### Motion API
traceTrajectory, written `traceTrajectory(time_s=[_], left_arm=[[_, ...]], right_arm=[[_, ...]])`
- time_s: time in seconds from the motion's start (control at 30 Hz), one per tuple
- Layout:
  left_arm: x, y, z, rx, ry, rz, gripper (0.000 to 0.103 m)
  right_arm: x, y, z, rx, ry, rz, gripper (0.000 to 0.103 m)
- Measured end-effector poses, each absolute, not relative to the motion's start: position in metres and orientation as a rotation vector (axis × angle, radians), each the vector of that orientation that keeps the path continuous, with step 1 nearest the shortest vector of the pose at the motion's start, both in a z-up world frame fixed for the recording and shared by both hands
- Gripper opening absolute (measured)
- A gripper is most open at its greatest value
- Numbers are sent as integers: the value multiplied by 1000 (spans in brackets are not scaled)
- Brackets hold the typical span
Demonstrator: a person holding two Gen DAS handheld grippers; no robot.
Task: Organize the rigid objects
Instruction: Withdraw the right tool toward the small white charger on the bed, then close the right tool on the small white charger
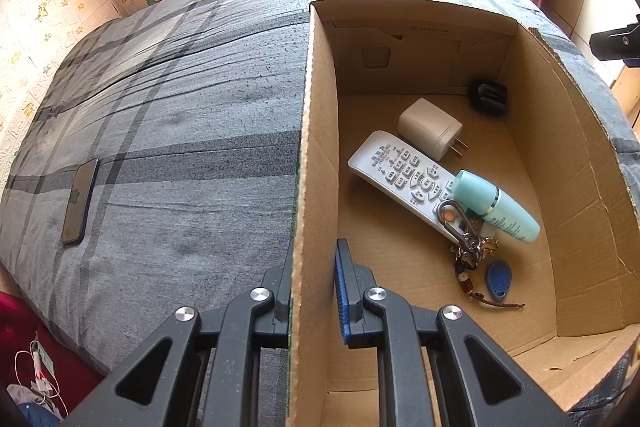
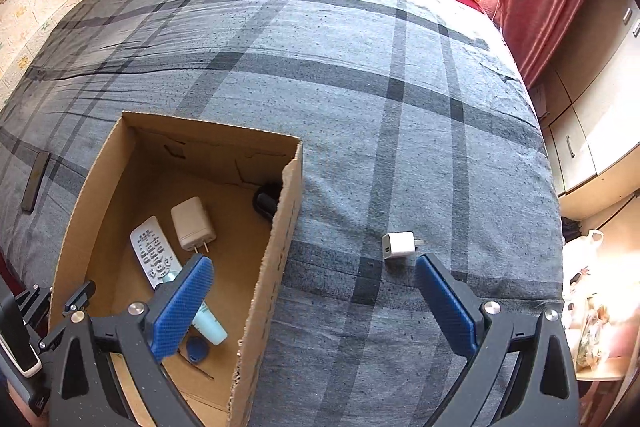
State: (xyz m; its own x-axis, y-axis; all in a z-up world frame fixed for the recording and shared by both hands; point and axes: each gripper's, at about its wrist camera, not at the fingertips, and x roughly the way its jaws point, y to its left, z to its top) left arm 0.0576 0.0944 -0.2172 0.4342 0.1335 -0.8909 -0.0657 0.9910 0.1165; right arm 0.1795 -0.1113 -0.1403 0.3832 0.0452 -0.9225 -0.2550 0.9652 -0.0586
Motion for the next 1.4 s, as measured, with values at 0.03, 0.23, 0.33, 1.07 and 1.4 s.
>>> traceTrajectory(time_s=[0.03,0.23,0.33,1.07,1.4], left_arm=[[58,94,-217,67,1115,125,16],[58,94,-217,68,1116,129,16],[57,94,-217,70,1117,129,16],[58,93,-217,67,1122,134,16],[58,93,-217,71,1122,133,16]], right_arm=[[181,-117,-141,-199,1163,183,103],[192,-147,-151,-178,1162,135,103],[199,-164,-161,-156,1173,101,103],[260,-214,-281,-15,1332,50,103],[268,-220,-291,51,1340,78,94]])
